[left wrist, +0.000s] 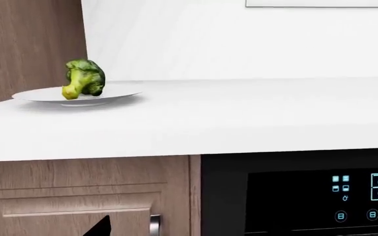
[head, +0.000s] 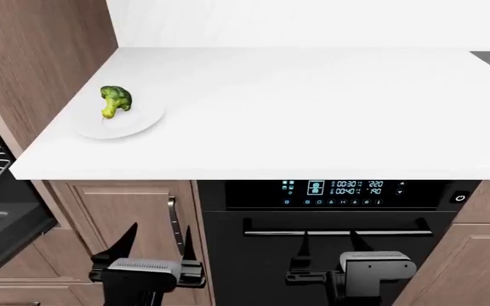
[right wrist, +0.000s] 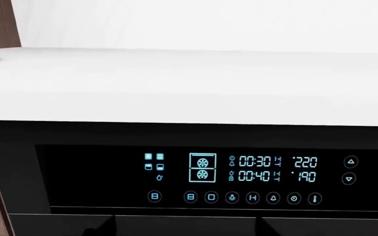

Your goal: Place the broccoli on the rack of the oven.

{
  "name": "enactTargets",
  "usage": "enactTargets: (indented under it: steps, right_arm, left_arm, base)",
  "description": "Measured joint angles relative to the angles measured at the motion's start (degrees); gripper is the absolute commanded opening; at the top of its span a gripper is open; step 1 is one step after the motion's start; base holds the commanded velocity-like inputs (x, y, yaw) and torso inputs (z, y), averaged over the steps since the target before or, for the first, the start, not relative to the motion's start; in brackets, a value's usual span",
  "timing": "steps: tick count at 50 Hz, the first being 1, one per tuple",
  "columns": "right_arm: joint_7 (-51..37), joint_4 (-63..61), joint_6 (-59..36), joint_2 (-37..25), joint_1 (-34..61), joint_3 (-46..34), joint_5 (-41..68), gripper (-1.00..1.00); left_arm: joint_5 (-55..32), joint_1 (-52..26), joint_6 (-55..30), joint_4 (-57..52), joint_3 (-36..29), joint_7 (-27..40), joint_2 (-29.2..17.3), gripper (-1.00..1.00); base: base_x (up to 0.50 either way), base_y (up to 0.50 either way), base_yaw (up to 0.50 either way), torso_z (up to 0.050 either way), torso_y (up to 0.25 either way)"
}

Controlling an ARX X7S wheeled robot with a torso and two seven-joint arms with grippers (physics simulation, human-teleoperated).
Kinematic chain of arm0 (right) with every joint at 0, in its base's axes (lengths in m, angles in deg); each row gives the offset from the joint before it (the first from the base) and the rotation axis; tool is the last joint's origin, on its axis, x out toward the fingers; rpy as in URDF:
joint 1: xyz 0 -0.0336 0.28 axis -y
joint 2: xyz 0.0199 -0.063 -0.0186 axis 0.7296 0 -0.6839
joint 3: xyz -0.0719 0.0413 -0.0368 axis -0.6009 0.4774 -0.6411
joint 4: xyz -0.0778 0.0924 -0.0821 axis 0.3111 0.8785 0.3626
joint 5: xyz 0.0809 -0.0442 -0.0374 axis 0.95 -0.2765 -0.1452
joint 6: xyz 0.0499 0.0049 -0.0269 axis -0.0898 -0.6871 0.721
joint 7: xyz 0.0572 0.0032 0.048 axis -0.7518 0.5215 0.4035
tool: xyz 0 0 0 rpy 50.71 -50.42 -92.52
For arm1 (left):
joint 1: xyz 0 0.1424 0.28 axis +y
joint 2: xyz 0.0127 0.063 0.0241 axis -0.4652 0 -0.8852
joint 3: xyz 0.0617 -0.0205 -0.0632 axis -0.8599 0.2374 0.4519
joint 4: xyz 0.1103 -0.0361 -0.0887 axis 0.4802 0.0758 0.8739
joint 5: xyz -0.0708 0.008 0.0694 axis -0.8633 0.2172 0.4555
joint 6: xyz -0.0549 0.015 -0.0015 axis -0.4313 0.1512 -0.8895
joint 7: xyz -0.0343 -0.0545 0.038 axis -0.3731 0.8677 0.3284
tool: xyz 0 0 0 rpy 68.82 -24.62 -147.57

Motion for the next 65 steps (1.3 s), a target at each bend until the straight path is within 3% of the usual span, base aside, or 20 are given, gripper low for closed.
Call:
enactTargets:
  steps: [13, 19, 29, 40, 50, 65]
  right_arm:
    - [-1.2, -1.1, -0.8, -0.8, 0.2, -1.1, 0.2, 1.0]
    - [-2.7, -7.1, -7.6, -1.1, 1.4, -1.6, 0.0, 1.0]
    - [-5.2, -27.3, -37.1, -1.2, 12.1, -1.2, 2.3, 1.0]
    - [-6.6, -38.8, -66.9, 0.2, 29.1, -1.6, 5.7, 1.0]
    - [-11.7, -34.4, -81.5, 0.7, 45.3, -2.2, 13.4, 1.0]
    - [-18.6, -15.3, -81.8, -0.8, 63.5, -4.7, 21.8, 1.0]
  left_arm:
    - [-1.0, -0.5, -4.1, -2.2, -0.4, 2.0, -0.3, 1.0]
    - [-2.1, -1.4, -11.0, -7.5, -0.5, 3.7, -0.7, 1.0]
    - [-6.3, -10.4, -35.7, -22.6, 0.4, 7.3, -1.8, 1.0]
    - [-11.9, -28.3, -65.8, -32.4, 2.7, 11.1, -1.2, 1.0]
    - [-14.9, -44.0, -82.5, -30.6, 3.1, 13.0, 0.8, 1.0]
    - [-14.4, -58.1, -84.5, -16.6, 2.1, 14.2, 1.4, 1.0]
  base:
    - [0.0, 0.0, 0.0, 0.0, 0.0]
    - [0.0, 0.0, 0.0, 0.0, 0.0]
    - [0.0, 0.0, 0.0, 0.0, 0.0]
    - [0.0, 0.0, 0.0, 0.0, 0.0]
    - [0.0, 0.0, 0.0, 0.0, 0.0]
    - [0.0, 0.0, 0.0, 0.0, 0.0]
